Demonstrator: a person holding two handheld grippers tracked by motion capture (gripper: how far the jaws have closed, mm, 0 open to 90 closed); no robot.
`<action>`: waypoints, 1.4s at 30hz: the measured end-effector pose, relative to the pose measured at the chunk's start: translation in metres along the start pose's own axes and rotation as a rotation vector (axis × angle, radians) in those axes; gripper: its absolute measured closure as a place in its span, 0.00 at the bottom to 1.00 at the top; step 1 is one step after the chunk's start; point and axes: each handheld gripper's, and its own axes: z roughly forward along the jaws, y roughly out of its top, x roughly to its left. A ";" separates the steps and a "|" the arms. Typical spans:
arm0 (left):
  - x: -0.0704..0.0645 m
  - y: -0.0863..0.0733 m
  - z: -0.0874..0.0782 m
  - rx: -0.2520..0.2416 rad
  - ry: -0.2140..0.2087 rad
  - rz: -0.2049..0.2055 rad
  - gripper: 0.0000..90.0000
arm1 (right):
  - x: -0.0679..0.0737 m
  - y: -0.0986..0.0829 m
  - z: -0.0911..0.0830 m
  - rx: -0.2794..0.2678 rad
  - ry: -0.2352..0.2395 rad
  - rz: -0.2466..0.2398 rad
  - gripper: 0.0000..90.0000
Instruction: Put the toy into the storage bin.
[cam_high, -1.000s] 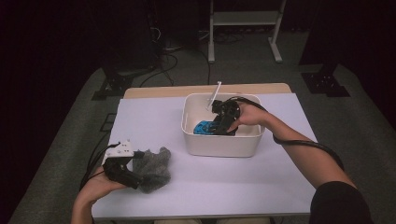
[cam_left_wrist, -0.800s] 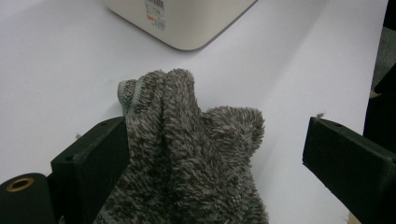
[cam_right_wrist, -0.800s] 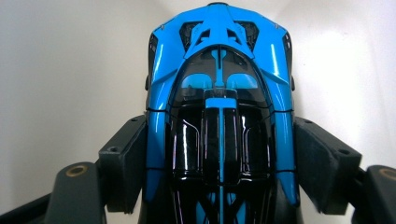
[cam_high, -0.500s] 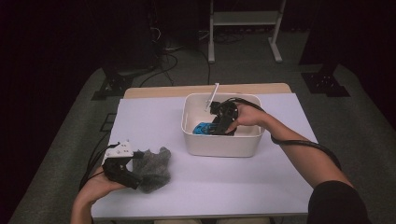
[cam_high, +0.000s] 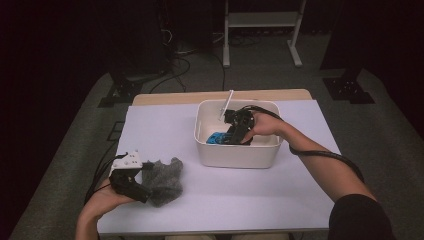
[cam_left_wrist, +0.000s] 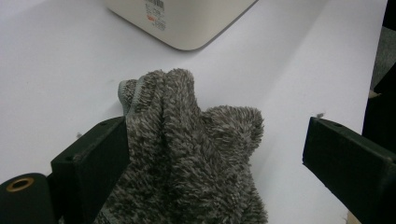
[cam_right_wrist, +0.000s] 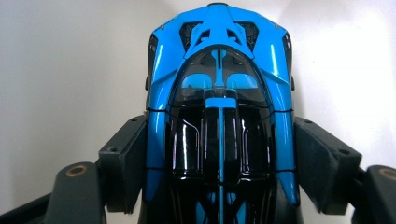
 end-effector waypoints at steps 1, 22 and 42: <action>0.000 0.000 0.000 0.000 0.000 0.000 0.07 | 0.000 0.000 0.000 -0.001 -0.001 -0.001 0.28; -0.001 0.000 -0.002 -0.004 0.002 0.000 0.07 | -0.003 0.001 0.002 0.011 0.023 0.042 0.29; -0.002 0.000 0.000 -0.005 -0.004 0.008 0.07 | 0.006 0.002 -0.032 -0.073 -0.017 0.038 0.30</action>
